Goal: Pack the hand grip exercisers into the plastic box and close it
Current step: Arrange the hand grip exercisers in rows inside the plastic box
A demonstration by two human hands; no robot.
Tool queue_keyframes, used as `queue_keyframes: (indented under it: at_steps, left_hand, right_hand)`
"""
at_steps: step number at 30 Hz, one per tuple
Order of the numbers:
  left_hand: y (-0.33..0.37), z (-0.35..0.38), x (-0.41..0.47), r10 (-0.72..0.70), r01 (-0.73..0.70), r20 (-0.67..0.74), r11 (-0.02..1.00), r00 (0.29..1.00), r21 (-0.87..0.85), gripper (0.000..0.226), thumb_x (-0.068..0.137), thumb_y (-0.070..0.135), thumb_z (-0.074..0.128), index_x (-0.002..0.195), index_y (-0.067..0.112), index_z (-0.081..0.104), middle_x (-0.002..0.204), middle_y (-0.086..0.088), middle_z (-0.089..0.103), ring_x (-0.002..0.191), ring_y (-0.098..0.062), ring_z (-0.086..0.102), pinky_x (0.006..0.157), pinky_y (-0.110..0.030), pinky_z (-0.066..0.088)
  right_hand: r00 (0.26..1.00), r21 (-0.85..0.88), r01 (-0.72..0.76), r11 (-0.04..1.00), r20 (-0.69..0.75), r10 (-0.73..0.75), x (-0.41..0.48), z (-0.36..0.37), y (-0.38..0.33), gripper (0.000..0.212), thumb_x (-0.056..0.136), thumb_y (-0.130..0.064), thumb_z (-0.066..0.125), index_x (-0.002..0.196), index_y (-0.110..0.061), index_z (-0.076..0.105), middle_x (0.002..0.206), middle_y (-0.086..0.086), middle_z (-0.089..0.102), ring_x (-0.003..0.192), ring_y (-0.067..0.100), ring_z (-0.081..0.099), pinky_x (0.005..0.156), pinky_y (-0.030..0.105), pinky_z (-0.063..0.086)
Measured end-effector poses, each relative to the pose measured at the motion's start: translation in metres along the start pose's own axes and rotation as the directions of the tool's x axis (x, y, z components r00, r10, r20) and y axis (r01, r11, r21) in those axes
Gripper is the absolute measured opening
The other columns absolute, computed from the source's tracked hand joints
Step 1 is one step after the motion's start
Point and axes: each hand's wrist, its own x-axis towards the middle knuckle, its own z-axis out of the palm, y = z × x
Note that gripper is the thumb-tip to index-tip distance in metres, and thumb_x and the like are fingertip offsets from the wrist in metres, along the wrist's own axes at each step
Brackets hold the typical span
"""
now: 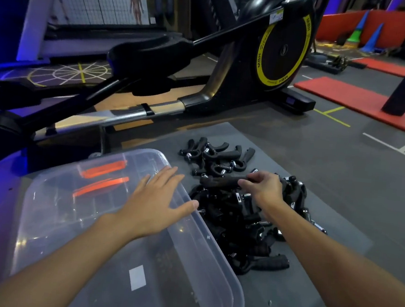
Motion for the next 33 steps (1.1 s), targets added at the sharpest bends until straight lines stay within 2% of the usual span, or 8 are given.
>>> queue_keyframes:
  at_steps: [3, 6, 11, 17, 22, 27, 30, 33]
  left_hand:
    - [0.0, -0.011, 0.0, -0.028, 0.017, -0.083, 0.993, 0.996, -0.121, 0.068, 0.091, 0.063, 0.039, 0.147, 0.025, 0.033, 0.155, 0.004, 0.032, 0.142, -0.015, 0.028, 0.116, -0.039, 0.022]
    - [0.002, -0.034, 0.003, -0.061, 0.029, -0.145, 0.977, 0.987, -0.212, 0.054, 0.095, 0.051, 0.045, 0.142, 0.024, 0.039, 0.148, 0.002, 0.043, 0.136, -0.018, 0.039, 0.11, -0.039, 0.032]
    - [0.003, -0.088, -0.003, -0.074, -0.006, -0.247, 0.951, 0.966, -0.308, 0.049, 0.096, 0.04, 0.053, 0.139, 0.02, 0.043, 0.14, -0.002, 0.051, 0.129, -0.017, 0.048, 0.107, -0.042, 0.039]
    - [-0.021, -0.13, -0.031, -0.186, 0.034, -0.226, 0.837, 0.956, -0.547, 0.053, 0.094, 0.032, 0.059, 0.142, 0.017, 0.042, 0.134, -0.003, 0.053, 0.115, -0.018, 0.058, 0.101, -0.041, 0.047]
    - [-0.045, -0.144, -0.068, -0.216, 0.088, -0.087, 0.688, 0.972, -0.72, 0.052, 0.095, 0.024, 0.061, 0.141, 0.008, 0.044, 0.11, -0.007, 0.07, 0.099, -0.019, 0.069, 0.086, -0.036, 0.056]
    - [-0.072, -0.152, -0.1, -0.283, 0.078, -0.137, 0.634, 0.949, -0.769, 0.034, 0.091, 0.01, 0.065, 0.124, 0.001, 0.06, 0.102, -0.014, 0.072, 0.087, -0.02, 0.068, 0.074, -0.027, 0.057]
    - [-0.085, -0.156, -0.115, -0.274, 0.073, -0.148, 0.658, 0.95, -0.75, 0.018, 0.088, 0.003, 0.067, 0.106, 0.005, 0.068, 0.091, -0.014, 0.073, 0.082, -0.019, 0.069, 0.07, -0.024, 0.055]
    - [-0.091, -0.153, -0.121, -0.248, 0.074, -0.204, 0.786, 0.947, -0.613, 0.015, 0.084, 0.002, 0.07, 0.095, 0.011, 0.069, 0.09, -0.016, 0.071, 0.078, -0.021, 0.07, 0.075, -0.031, 0.059]
  right_hand:
    - [0.998, 0.027, 0.063, 0.998, -0.002, -0.063, -0.013, -0.018, -0.027, 0.021, 0.073, -0.014, 0.083, 0.088, -0.015, 0.068, 0.083, 0.006, 0.072, 0.066, 0.018, 0.069, 0.065, 0.033, 0.058]
    - [0.983, 0.032, 0.185, 0.982, 0.009, -0.185, -0.032, -0.033, -0.061, 0.02, 0.075, -0.01, 0.081, 0.088, -0.017, 0.066, 0.087, 0.001, 0.069, 0.067, 0.013, 0.065, 0.053, 0.017, 0.048]
    - [0.911, 0.127, 0.372, 0.919, 0.139, -0.388, -0.08, -0.048, -0.118, 0.028, 0.074, 0.002, 0.078, 0.084, -0.02, 0.065, 0.099, 0.005, 0.071, 0.092, 0.02, 0.069, 0.075, 0.027, 0.057]
    - [0.749, 0.22, 0.517, 0.827, 0.352, -0.562, -0.149, -0.033, -0.155, 0.044, 0.073, 0.01, 0.075, 0.076, -0.032, 0.061, 0.102, 0.004, 0.072, 0.093, 0.019, 0.069, 0.077, 0.025, 0.055]
    - [0.663, 0.303, 0.527, 0.794, 0.438, -0.608, -0.171, -0.001, -0.169, 0.037, 0.073, 0.012, 0.074, 0.081, -0.019, 0.056, 0.098, -0.005, 0.07, 0.094, 0.014, 0.068, 0.083, 0.032, 0.053]
    - [0.624, 0.299, 0.54, 0.787, 0.486, -0.612, -0.18, 0.033, -0.18, 0.04, 0.074, 0.015, 0.071, 0.086, -0.02, 0.055, 0.1, 0.002, 0.069, 0.1, 0.014, 0.066, 0.09, 0.03, 0.05]
    - [0.604, 0.218, 0.532, 0.818, 0.58, -0.547, -0.179, 0.052, -0.181, 0.051, 0.078, 0.004, 0.073, 0.112, -0.027, 0.051, 0.106, 0.0, 0.063, 0.109, 0.012, 0.063, 0.093, 0.03, 0.052]
    - [0.632, 0.084, 0.52, 0.85, 0.631, -0.449, -0.178, 0.07, -0.182, 0.069, 0.08, -0.023, 0.077, 0.135, -0.038, 0.037, 0.106, -0.004, 0.063, 0.101, 0.008, 0.065, 0.089, 0.03, 0.052]
